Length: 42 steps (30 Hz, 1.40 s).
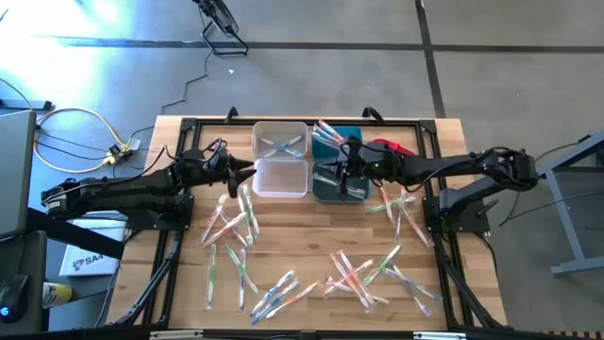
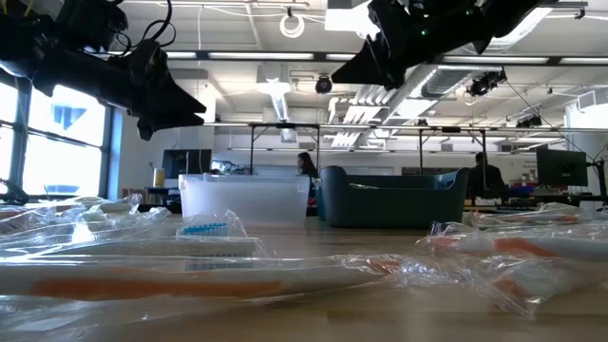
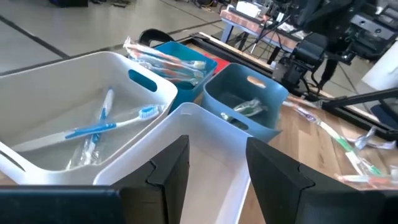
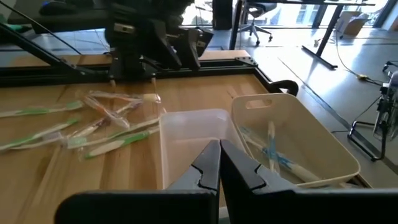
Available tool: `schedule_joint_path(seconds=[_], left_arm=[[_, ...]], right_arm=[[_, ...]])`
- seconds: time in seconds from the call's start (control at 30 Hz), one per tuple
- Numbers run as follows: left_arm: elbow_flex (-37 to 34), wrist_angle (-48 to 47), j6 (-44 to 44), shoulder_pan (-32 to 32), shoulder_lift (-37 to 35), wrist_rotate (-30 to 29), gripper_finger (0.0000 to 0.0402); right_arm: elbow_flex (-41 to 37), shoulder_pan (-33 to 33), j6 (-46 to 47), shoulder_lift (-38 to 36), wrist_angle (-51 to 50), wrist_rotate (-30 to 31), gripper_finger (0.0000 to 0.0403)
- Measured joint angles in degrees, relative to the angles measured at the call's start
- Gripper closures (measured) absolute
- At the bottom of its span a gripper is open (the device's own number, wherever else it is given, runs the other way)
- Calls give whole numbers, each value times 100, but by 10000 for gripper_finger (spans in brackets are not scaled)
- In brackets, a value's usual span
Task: Pick & Place Toothbrushes
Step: Put the purple toothbrush into the transparent bin
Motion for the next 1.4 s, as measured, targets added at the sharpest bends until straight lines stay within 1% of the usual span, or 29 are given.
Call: schedule_joint_path(seconds=[0.1, 0.23, 0.43, 0.53, 0.6, 0.8, 0.97, 1.1, 1.17, 1.27, 1.33, 1.4], left_arm=[[0, 0, -131, -131, 0, 7, 245], [0, 0, -138, -563, 0, -183, 245], [0, 0, -227, -1402, 1, -1086, 247], [25, -57, -343, -1817, 0, -1531, 262], [168, -298, -432, -2056, 3, -1709, 278], [976, -1289, -434, -2625, 9, -1981, 330], [1717, -2645, -471, -2964, 41, -2257, 364], [2135, -3698, -937, -3168, 111, -2393, 387], [2267, -4038, -1230, -3247, 197, -2405, 397], [2316, -4691, -1743, -3320, 273, -2392, 400], [2346, -4898, -2143, -3352, 376, -2367, 399], [2340, -5275, -2485, -3341, 461, -2186, 399]], right_arm=[[0, -105, 0, 0, -3, 2, 401], [0, -198, -7, 0, -22, 0, 401], [0, -268, -16, 0, -24, -14, 401], [0, -268, -92, 0, -44, -18, 401], [0, -268, -164, 0, -66, -40, 401], [0, -268, -171, 0, -76, -24, 401], [2, -268, -172, 0, -234, -24, 401], [2, -268, -171, 0, -315, -27, 401], [2, -268, -173, 0, -347, -24, 401], [2, -268, -173, 0, -362, -18, 401], [2, -268, -171, 0, -365, -16, 401], [2, -268, -172, 0, -374, -11, 401]])
